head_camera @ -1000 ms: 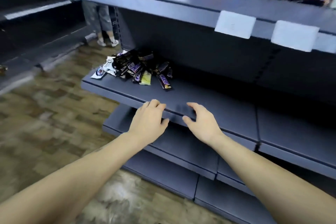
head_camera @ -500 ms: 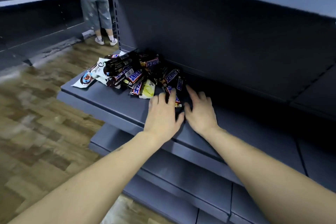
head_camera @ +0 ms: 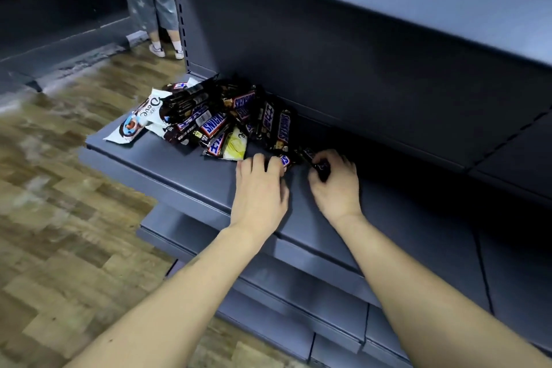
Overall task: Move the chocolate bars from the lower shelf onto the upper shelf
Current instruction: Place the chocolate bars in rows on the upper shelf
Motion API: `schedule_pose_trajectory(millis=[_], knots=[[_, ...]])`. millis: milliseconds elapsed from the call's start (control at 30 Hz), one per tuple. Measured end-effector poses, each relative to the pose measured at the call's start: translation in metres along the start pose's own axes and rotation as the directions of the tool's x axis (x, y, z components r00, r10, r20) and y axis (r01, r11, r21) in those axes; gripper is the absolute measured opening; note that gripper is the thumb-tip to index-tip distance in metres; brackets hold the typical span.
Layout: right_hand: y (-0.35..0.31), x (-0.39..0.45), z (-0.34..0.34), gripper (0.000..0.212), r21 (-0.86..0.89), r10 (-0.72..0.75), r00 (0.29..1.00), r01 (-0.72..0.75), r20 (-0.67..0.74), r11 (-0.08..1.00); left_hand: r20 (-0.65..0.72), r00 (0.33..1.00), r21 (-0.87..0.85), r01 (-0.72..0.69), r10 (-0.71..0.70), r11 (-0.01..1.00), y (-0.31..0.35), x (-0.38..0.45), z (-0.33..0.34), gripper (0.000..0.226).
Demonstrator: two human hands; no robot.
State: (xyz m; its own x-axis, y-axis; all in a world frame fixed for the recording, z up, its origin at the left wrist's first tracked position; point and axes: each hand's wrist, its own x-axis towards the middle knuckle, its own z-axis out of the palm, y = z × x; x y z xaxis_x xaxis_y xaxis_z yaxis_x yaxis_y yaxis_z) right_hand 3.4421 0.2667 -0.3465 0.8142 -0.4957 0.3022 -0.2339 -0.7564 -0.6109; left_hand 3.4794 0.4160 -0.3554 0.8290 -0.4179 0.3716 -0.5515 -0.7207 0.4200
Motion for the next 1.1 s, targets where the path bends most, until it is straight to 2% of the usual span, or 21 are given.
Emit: schedule_pose_trajectory(millis=[133, 200, 233, 300, 333, 433, 500, 567, 700, 800, 867, 933, 1000, 1033, 1100], knots=[[0.004, -0.029, -0.018, 0.024, 0.041, 0.161, 0.982, -0.157, -0.101, 0.987, 0.016, 1.000, -0.072, 0.009, -0.008, 0.997, 0.000, -0.002, -0.005, 0.024], [0.005, -0.042, -0.025, 0.030, 0.074, 0.164, 0.982, -0.158, -0.093, 0.985, 0.025, 0.999, -0.229, 0.034, -0.029, 0.973, -0.001, -0.005, -0.010, 0.031], [0.006, -0.048, -0.029, 0.029, 0.096, 0.158, 0.983, -0.150, -0.089, 0.984, 0.055, 0.997, -0.319, 0.070, -0.056, 0.945, -0.002, -0.006, -0.013, 0.035], [0.011, -0.056, -0.035, 0.011, 0.154, 0.167, 0.981, -0.151, -0.100, 0.977, 0.138, 0.986, -0.429, 0.143, -0.092, 0.892, -0.004, -0.008, -0.019, 0.046], [0.013, -0.058, -0.038, 0.014, 0.173, 0.179, 0.979, -0.160, -0.101, 0.972, 0.164, 0.983, -0.453, 0.154, -0.087, 0.878, -0.006, -0.009, -0.022, 0.050], [0.018, -0.059, -0.045, 0.044, 0.143, 0.149, 0.989, -0.147, -0.002, 0.979, 0.228, 0.973, -0.511, 0.155, -0.041, 0.845, -0.010, -0.011, -0.029, 0.055], [0.018, -0.053, -0.049, 0.046, 0.083, 0.112, 0.989, -0.121, 0.098, 0.989, 0.254, 0.967, -0.539, 0.159, -0.021, 0.827, -0.011, -0.011, -0.032, 0.054], [0.020, -0.049, -0.051, 0.041, 0.014, 0.131, 0.982, -0.134, 0.134, 0.991, 0.260, 0.965, -0.542, 0.161, -0.018, 0.825, -0.012, -0.013, -0.034, 0.054], [0.023, -0.061, -0.053, 0.043, -0.035, 0.147, 0.987, -0.145, 0.063, 0.989, 0.220, 0.972, -0.478, 0.179, -0.080, 0.860, -0.005, -0.021, -0.034, 0.052], [0.028, -0.076, -0.058, 0.045, -0.027, 0.159, 0.987, -0.159, -0.006, 0.987, 0.185, 0.976, -0.296, 0.168, -0.116, 0.940, 0.016, -0.028, -0.037, 0.058], [0.032, -0.084, -0.063, 0.044, -0.039, 0.157, 0.987, -0.158, -0.026, 0.987, 0.244, 0.964, -0.169, 0.151, -0.108, 0.974, 0.034, -0.035, -0.036, 0.073], [0.036, -0.089, -0.069, 0.041, -0.056, 0.166, 0.986, -0.167, -0.027, 0.984, 0.286, 0.953, -0.231, 0.170, -0.100, 0.958, 0.051, -0.043, -0.033, 0.076], [0.040, -0.094, -0.076, 0.040, -0.068, 0.191, 0.981, -0.193, -0.035, 0.979, 0.237, 0.967, -0.357, 0.172, -0.090, 0.918, 0.058, -0.046, -0.031, 0.057], [0.042, -0.096, -0.079, 0.039, -0.068, 0.203, 0.978, -0.206, -0.039, 0.976, 0.200, 0.976, -0.358, 0.152, -0.084, 0.921, 0.056, -0.044, -0.031, 0.049], [0.046, -0.100, -0.084, 0.038, -0.069, 0.217, 0.976, -0.219, -0.037, 0.973, 0.188, 0.981, -0.274, 0.099, -0.048, 0.957, 0.047, -0.036, -0.030, 0.053]])
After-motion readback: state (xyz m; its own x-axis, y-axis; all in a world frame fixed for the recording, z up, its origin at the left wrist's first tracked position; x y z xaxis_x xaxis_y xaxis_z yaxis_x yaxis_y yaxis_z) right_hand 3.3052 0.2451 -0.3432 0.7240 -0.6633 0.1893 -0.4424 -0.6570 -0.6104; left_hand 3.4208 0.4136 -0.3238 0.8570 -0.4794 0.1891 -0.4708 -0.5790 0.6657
